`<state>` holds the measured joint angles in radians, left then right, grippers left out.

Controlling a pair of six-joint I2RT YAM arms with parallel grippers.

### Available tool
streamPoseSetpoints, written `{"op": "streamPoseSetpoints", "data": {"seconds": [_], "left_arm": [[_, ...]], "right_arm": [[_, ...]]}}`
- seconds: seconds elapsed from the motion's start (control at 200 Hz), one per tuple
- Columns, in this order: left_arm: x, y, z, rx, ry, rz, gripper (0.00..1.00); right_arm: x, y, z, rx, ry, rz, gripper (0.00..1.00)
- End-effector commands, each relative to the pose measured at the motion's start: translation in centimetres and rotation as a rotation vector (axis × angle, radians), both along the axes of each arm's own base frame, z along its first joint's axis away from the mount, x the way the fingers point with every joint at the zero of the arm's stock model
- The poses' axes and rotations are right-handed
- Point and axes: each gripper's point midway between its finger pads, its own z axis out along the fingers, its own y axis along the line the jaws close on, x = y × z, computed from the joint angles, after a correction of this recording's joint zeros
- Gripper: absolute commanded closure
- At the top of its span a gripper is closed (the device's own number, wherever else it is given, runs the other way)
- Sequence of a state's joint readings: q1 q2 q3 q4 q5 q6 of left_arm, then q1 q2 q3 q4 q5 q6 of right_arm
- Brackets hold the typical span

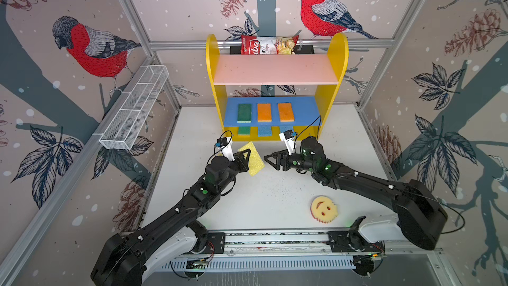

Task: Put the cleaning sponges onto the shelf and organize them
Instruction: 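Grasp the sponge's other end with the left gripper while the right gripper holds it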

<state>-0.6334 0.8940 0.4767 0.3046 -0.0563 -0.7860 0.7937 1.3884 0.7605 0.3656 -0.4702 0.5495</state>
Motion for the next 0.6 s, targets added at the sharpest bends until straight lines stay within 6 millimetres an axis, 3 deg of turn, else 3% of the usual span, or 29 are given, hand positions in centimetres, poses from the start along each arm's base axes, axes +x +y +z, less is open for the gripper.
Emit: {"op": "streamPoseSetpoints", "data": {"seconds": [0.0, 0.22, 0.36, 0.52, 0.595], "left_arm": [[0.2, 0.5, 0.8, -0.030, -0.009, 0.016, 1.00], [0.0, 0.3, 1.9, -0.066, -0.016, -0.031, 1.00], [-0.3, 0.2, 2.6, -0.067, -0.032, -0.058, 1.00], [-0.4, 0.4, 3.0, -0.068, -0.050, -0.064, 1.00], [-0.3, 0.5, 3.1, -0.071, -0.054, -0.059, 1.00]], "right_arm": [[-2.0, 1.7, 1.5, 0.087, -0.015, 0.151, 0.31], [-3.2, 4.2, 1.3, 0.133, 0.025, 0.267, 0.31], [-3.5, 5.6, 2.2, 0.188, 0.065, 0.343, 0.39], [-3.6, 6.1, 2.7, 0.241, 0.110, 0.377, 0.61], [-3.5, 6.1, 2.6, 0.242, 0.114, 0.372, 0.80]]}}
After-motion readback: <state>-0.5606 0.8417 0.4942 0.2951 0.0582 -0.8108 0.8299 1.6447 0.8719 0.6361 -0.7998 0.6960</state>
